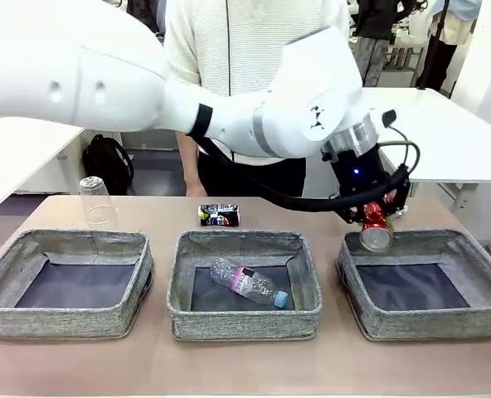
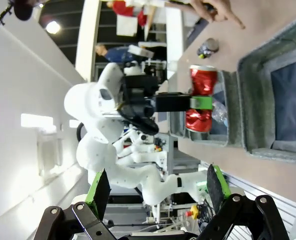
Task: Sort the waste into the appropriate baskets.
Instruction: Place the picked waste into the Fabric basket indicated by the person.
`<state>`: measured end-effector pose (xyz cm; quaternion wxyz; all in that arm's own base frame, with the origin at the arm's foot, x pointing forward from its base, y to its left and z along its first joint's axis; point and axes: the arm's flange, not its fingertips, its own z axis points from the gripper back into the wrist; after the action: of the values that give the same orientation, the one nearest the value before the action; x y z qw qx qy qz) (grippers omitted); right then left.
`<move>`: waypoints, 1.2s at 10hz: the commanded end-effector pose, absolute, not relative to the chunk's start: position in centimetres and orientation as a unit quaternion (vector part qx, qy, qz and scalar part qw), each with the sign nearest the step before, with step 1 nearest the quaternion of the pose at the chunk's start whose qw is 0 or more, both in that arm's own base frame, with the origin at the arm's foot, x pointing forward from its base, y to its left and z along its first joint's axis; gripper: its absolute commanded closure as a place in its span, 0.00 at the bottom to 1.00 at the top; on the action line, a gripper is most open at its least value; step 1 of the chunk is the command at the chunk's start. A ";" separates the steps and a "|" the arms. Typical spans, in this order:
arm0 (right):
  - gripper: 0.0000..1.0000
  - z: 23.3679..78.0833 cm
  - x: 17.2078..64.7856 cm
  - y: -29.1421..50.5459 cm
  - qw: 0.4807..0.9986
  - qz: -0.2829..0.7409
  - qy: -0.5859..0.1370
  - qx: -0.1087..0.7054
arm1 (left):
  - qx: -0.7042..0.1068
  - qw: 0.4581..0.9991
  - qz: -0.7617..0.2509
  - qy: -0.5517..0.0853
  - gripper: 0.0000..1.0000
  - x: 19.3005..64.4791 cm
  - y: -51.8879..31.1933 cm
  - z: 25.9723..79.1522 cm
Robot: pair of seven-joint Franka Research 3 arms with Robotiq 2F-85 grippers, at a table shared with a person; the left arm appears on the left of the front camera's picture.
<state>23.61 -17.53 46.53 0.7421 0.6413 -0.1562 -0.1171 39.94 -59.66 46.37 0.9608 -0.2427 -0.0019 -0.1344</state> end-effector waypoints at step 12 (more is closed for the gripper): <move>0.00 46.7 23.9 -17.5 0.742 -0.124 -0.156 0.640 | -0.193 0.970 -0.143 0.027 0.00 41.3 -64.0 47.6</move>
<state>23.61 -17.53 46.54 0.7421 0.6411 -0.1564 -0.1172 40.96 -63.35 46.95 0.9691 -0.1964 0.0257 -0.1472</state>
